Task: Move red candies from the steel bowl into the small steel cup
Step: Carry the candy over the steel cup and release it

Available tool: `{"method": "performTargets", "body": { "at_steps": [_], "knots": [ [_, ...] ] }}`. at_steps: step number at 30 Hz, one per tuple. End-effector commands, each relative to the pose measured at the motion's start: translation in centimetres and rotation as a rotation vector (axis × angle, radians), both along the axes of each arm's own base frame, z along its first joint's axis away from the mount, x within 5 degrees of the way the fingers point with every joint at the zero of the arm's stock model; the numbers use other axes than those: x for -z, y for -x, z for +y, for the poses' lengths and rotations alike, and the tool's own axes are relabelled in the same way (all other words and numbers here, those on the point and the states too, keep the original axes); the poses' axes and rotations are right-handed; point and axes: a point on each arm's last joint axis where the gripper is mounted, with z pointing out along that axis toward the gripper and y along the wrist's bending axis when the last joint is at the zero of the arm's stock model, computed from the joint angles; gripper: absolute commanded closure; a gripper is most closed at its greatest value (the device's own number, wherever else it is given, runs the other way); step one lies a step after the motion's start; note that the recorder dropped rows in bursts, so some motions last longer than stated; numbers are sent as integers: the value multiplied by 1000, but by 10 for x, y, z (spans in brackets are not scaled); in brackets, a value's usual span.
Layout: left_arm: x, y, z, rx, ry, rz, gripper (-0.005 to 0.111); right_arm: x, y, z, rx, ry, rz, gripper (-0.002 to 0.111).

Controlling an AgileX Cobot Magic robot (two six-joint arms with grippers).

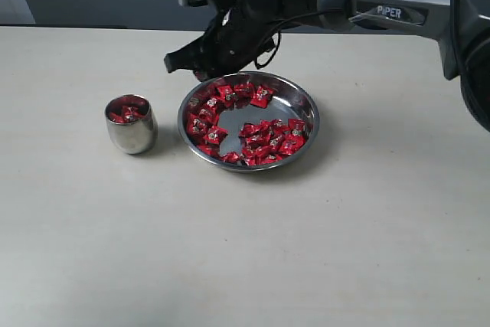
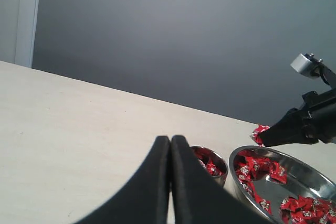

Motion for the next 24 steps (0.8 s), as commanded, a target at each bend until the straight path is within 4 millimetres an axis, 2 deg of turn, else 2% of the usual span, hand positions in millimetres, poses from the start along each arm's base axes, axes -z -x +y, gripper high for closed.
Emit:
{"method": "performTargets", "body": {
  "at_steps": [1,4,8,12,14,15,17,24],
  "knots": [
    [1,0,0,-2,10,-6,106,-13,24,35,-123,-62,-66,109],
    [1,0,0,-2,10,-6,106,-17,43,60,-185,-87,-129,109],
    [1,0,0,-2,10,-6,106,-12,53,74,-244,-80,-171,109],
    [1,0,0,-2,10,-6,106,-1,53,75,-262,-54,-149,109],
    [1,0,0,-2,10,-6,106,5,53,75,-267,-41,-129,99],
    [1,0,0,-2,10,-6,106,7,53,75,-274,-35,-126,91],
    [1,0,0,-2,10,-6,106,7,53,75,-283,-30,-133,84],
    [1,0,0,-2,10,-6,106,7,53,75,-282,-32,-136,83]
  ]
}}
